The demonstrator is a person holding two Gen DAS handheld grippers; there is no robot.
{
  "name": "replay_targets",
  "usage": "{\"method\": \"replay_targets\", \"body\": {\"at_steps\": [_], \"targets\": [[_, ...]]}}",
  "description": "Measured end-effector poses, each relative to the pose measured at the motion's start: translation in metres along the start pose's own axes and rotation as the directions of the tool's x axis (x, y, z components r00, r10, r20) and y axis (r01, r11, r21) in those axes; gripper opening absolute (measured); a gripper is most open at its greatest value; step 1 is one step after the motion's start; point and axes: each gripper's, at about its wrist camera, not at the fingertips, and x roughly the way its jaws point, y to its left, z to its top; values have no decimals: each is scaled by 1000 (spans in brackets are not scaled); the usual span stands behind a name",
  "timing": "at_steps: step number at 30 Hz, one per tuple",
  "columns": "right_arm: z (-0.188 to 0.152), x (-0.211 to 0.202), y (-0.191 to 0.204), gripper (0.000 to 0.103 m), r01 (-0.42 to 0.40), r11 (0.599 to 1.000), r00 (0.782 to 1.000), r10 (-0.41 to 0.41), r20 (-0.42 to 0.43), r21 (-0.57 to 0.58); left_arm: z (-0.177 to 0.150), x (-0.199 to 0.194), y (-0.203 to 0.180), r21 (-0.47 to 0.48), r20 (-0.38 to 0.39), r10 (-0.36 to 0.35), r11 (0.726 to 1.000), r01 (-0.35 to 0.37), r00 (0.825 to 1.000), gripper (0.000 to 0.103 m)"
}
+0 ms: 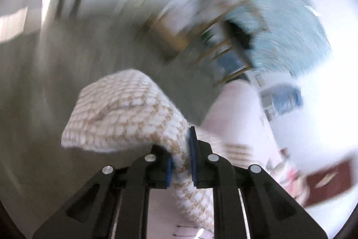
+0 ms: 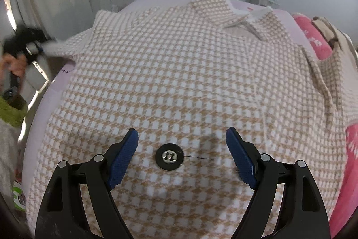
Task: Fold large clothes
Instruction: 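Lift the hem with the left tool and fold it toward the collar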
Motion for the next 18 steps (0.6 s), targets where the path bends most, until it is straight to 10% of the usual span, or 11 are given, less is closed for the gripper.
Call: {"method": "replay_targets", "body": {"at_steps": [3, 7, 11, 14, 18], "targets": [[-3, -9, -8, 77, 13, 1000, 1000, -13, 27, 13, -14, -53, -89, 311, 131, -55, 950, 11, 990, 12], [-10, -16, -20, 77, 17, 998, 999, -20, 45, 53, -89, -98, -205, 696, 139, -171, 718, 27, 975, 13], [-20, -22, -35, 77, 20, 995, 998, -25, 49, 100, -171, -91, -248, 838, -3, -186, 535, 103, 983, 16], [-27, -25, -47, 77, 17, 991, 999, -23, 45, 133, -217, -60, -245, 848, -136, -114, 500, 175, 984, 24], [-37, -22, -63, 77, -18, 983, 1000, 14, 22, 181, -248, -3, -220, 823, -252, 37, 534, 194, 967, 47]]}}
